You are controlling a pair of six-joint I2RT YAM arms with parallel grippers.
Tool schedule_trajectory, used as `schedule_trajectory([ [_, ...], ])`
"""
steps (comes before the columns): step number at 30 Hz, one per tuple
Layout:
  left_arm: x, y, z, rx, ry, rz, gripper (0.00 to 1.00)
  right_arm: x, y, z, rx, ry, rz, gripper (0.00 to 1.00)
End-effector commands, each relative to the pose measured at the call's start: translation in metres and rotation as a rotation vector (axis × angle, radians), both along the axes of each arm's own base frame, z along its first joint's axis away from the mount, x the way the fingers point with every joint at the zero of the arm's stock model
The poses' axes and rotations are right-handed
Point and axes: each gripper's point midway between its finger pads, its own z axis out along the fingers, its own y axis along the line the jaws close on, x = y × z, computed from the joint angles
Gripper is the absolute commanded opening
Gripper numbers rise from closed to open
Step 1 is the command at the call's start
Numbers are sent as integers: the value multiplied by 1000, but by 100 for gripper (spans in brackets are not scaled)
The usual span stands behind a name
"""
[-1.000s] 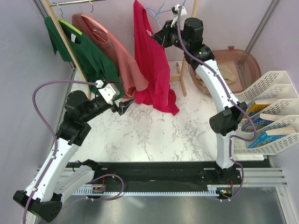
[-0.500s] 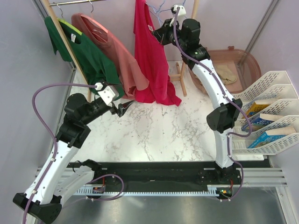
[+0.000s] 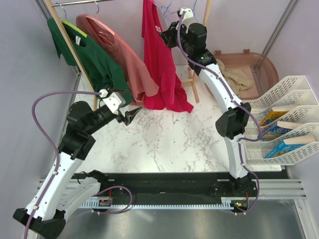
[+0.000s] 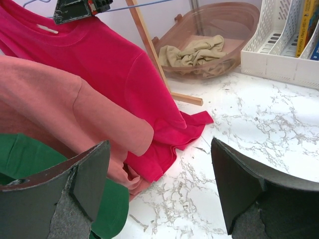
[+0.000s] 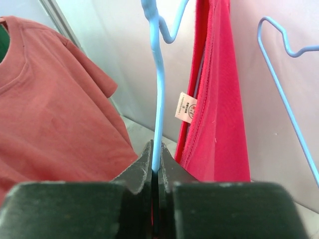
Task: Place the t-shirt on the hanger
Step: Place the hanger at the clothesline, then reset both arms
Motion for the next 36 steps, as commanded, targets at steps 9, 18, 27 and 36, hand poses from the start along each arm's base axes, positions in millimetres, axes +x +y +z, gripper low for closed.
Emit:
schedule_trajectory([
  [9, -1, 8, -4, 0, 15, 38, 88, -42, 2, 76, 10, -213, 28, 58],
  [18, -3, 6, -3, -20, 30, 27, 88, -59, -43, 71, -187, -212, -138, 85],
  [27, -1, 7, -2, -16, 29, 38, 88, -78, -65, 74, -279, -228, -186, 86],
  [36, -2, 9, -5, -9, 33, 49, 88, -82, -72, 37, -348, -162, -178, 85],
])
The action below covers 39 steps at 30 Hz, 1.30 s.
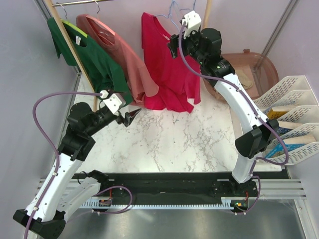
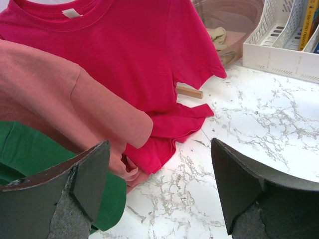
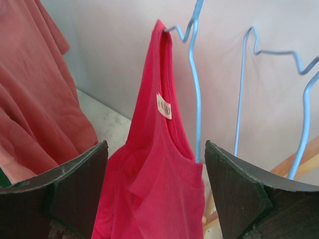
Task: Place the t-shirt on the hanger
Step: Reset both arms
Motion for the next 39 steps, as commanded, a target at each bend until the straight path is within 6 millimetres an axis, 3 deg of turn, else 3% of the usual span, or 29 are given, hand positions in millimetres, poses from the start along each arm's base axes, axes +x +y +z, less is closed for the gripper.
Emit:
schedule_trajectory([
  [1, -1, 7, 5, -19, 3, 35, 88, -10, -11, 8, -7, -9, -14, 85],
  [6, -7, 12, -11, 13, 121, 55, 93, -47, -3, 21, 2, -14, 132, 98],
  [8, -7, 14, -12, 15, 183, 78, 99, -72, -10, 37, 1, -40, 159, 98],
  [9, -10, 19, -27, 41, 263, 98, 99, -81, -10, 33, -13, -31, 182, 98],
  [10, -7, 22, -35, 50, 307, 120, 99, -99, -18, 48, -11, -62, 189, 98],
  [12, -12, 32, -48, 68, 404, 159, 99, -115, -27, 39, -49, -41, 190, 98],
  [13, -10, 37, -56, 86, 439, 185, 99, -132, -37, 50, -49, -66, 184, 98],
  [15, -10, 44, -63, 104, 485, 210, 99, -145, -48, 30, -89, -13, 170, 98],
  [16, -16, 48, -74, 132, 543, 214, 99, -160, -59, 34, -93, -20, 154, 98],
  [18, -17, 48, -91, 182, 624, 206, 99, -170, -72, 4, -140, 67, 132, 98],
  [19, -21, 50, -100, 207, 675, 206, 99, -181, -82, 2, -143, 75, 117, 98],
  [20, -15, 52, -108, 200, 732, 251, 99, -186, -88, -25, -172, 151, 105, 98],
  [22, -8, 63, -115, 207, 781, 354, 99, -203, -101, -39, -173, 187, 89, 98],
  [24, -9, 67, -120, 196, 842, 400, 99, -215, -107, -74, -194, 276, 91, 98],
  [25, -11, 69, -120, 193, 844, 407, 99, -225, -110, -78, -186, 283, 94, 98],
  [26, -12, 71, -123, 189, 848, 415, 99, -231, -111, -101, -199, 340, 100, 98],
  [28, -16, 75, -122, 178, 835, 432, 99, -243, -116, -113, -187, 370, 93, 98],
  [29, -16, 78, -125, 171, 842, 449, 99, -246, -117, -133, -198, 409, 92, 98],
  [33, -17, 92, -127, 141, 824, 518, 99, -257, -128, -155, -175, 441, 71, 98],
  [39, -20, 101, -126, 84, 820, 564, 99, -263, -131, -156, -139, 435, 71, 98],
])
